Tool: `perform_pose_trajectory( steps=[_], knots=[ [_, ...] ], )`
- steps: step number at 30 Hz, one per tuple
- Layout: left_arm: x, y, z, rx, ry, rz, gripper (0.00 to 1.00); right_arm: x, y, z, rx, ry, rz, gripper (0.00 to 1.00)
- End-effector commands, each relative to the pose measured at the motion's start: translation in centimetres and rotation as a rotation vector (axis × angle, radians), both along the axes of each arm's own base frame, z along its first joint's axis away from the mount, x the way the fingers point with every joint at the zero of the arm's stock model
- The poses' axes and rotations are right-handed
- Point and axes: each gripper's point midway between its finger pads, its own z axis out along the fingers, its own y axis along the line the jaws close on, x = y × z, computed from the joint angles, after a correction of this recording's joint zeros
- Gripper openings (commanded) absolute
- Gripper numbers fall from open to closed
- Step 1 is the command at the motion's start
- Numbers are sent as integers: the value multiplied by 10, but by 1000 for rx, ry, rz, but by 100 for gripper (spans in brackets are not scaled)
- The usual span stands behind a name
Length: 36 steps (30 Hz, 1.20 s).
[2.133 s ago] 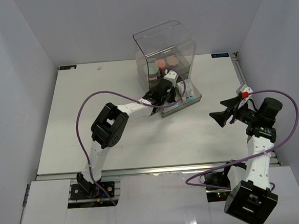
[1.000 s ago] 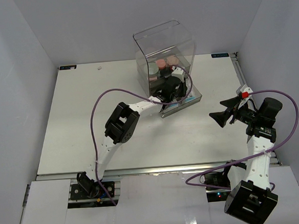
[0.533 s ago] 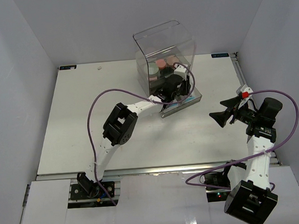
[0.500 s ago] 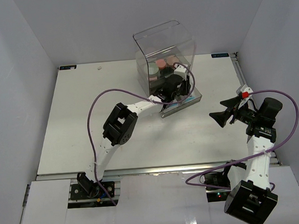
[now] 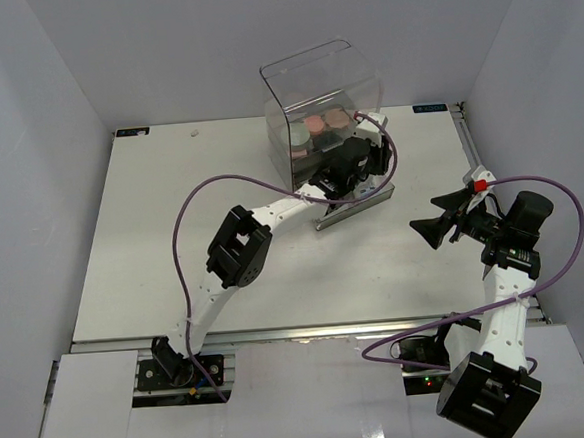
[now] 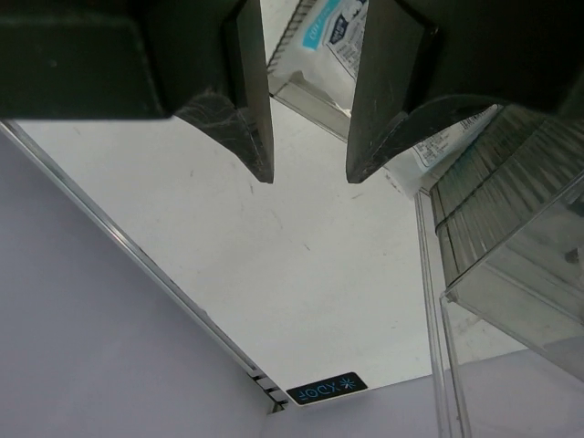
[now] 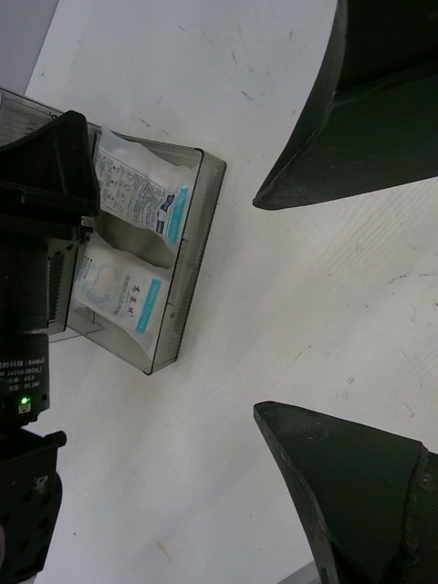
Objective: Organize the makeup
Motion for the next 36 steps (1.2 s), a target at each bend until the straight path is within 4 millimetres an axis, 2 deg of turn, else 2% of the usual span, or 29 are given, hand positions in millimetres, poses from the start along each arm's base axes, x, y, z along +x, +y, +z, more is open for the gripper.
perform_pose_trajectory(
  steps=[1, 12, 19, 24, 28, 33, 36],
  knots=[
    [23, 6, -12, 55, -51, 77, 49, 0, 0, 5, -2, -26, 14, 92],
    [42, 25, -77, 215, -29, 140, 50, 0, 0, 5, 3, -23, 14, 92],
    [36, 45, -109, 300, 17, 163, 50, 0, -1, 4, 5, -21, 12, 92],
    [29, 38, -75, 242, -18, 110, 55, 0, -1, 5, 4, -26, 13, 92],
    [24, 23, -29, 166, -60, 47, 59, 0, -2, 5, 5, -26, 12, 92],
    [0, 5, 31, 81, -114, -37, 62, -1, -1, 5, 7, -26, 15, 92],
    [-18, 3, 64, 44, -139, -70, 61, -1, -1, 5, 8, -26, 16, 92]
  ],
)
